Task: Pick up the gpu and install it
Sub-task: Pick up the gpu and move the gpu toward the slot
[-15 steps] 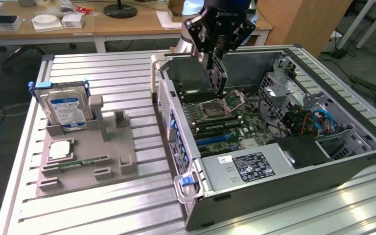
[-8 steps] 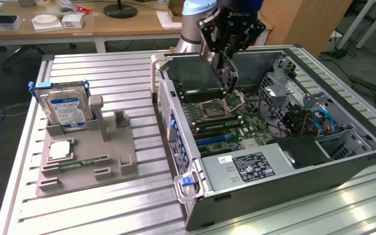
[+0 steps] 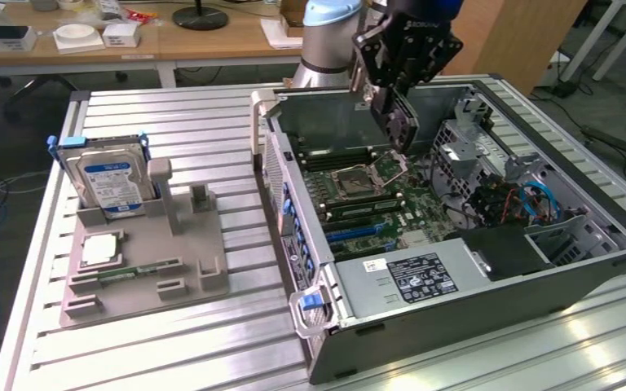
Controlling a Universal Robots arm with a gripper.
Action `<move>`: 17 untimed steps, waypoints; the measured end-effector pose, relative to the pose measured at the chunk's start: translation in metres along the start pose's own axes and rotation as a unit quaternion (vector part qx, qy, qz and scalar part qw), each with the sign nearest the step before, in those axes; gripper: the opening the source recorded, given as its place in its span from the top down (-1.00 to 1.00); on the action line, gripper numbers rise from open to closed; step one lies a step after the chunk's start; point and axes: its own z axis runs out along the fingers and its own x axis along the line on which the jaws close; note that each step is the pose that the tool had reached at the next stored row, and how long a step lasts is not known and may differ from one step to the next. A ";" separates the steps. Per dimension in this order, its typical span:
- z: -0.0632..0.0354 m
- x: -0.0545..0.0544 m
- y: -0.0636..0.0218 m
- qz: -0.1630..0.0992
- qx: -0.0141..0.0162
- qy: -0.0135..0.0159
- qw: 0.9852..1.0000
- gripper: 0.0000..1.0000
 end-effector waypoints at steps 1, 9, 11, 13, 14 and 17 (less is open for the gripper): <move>0.0001 -0.004 -0.0001 0.000 0.000 0.000 1.000 0.47; 0.0006 -0.031 -0.0009 0.000 0.000 0.000 1.000 0.47; 0.0008 -0.037 -0.0011 0.000 0.000 0.000 1.000 0.47; 0.0009 -0.044 -0.0013 0.000 0.000 0.000 1.000 0.47; 0.0010 -0.052 -0.0015 0.000 0.000 0.000 1.000 0.47; 0.0013 -0.060 -0.0017 0.000 0.000 0.000 1.000 0.47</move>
